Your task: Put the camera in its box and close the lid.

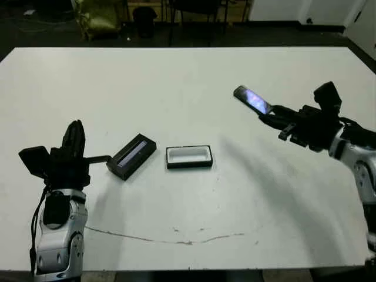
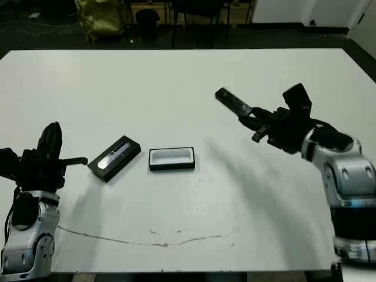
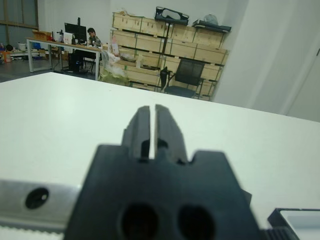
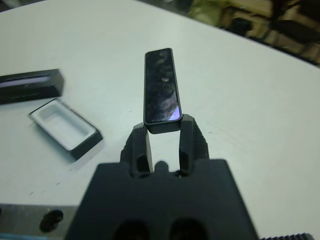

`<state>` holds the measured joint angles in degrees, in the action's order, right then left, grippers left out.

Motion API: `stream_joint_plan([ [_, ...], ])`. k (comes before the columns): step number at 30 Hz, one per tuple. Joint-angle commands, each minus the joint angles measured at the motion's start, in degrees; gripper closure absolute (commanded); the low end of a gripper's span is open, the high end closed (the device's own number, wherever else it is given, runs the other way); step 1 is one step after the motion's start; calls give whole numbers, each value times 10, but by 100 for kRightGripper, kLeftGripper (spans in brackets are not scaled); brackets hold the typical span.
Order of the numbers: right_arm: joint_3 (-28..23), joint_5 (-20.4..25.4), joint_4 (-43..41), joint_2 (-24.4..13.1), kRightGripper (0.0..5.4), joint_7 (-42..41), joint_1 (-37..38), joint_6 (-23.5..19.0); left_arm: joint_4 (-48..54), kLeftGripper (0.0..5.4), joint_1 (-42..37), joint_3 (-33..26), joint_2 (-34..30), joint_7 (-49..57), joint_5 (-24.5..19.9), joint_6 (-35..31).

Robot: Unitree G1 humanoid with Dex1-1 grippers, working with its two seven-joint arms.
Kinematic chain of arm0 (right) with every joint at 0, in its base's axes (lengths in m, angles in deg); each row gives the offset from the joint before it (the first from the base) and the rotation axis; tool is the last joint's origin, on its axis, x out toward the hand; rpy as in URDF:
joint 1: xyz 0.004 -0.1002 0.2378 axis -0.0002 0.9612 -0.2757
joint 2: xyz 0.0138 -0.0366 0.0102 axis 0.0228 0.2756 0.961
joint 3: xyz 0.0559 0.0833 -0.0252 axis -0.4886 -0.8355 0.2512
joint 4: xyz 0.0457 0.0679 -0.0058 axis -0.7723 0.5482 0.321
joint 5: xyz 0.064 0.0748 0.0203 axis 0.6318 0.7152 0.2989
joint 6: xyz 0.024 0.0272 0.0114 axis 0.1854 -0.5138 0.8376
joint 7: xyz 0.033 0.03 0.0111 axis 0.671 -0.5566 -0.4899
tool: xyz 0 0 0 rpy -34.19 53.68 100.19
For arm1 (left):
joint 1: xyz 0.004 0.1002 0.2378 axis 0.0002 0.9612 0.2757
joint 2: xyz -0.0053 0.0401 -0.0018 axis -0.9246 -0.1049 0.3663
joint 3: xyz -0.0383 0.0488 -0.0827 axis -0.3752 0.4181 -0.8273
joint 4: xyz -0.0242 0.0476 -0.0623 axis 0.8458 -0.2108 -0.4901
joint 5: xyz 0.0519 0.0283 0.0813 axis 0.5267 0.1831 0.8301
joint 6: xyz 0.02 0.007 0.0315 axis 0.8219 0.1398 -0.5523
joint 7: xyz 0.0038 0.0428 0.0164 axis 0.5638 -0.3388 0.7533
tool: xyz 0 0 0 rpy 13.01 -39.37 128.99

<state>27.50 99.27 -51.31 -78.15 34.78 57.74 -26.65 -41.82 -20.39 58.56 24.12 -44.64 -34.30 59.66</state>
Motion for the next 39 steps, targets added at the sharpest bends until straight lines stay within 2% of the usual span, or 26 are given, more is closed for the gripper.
stream_joint_plan([
  [1,43,-28,38,-19,531,-49,-35,24,-5,540,2,1,1,2,-1,-8],
  [3,72,-57,50,-25,531,-70,-53,55,-6,540,0,1,2,1,-4,-7],
  [6,94,-74,77,-20,533,-103,-76,79,-2,540,0,0,2,2,-11,-16],
  [13,132,-92,140,2,533,-173,-122,115,-2,540,0,1,1,3,-11,-16],
  [25,194,-159,191,34,533,-221,-170,192,0,540,1,1,2,7,-11,-22],
  [27,198,-162,200,43,533,-227,-176,189,-1,540,1,2,1,6,-10,-21],
  [33,219,-181,191,55,533,-244,-193,144,4,540,3,2,2,10,-9,-24],
  [39,224,-185,195,65,533,-262,-200,144,6,540,4,2,3,12,-10,-29],
])
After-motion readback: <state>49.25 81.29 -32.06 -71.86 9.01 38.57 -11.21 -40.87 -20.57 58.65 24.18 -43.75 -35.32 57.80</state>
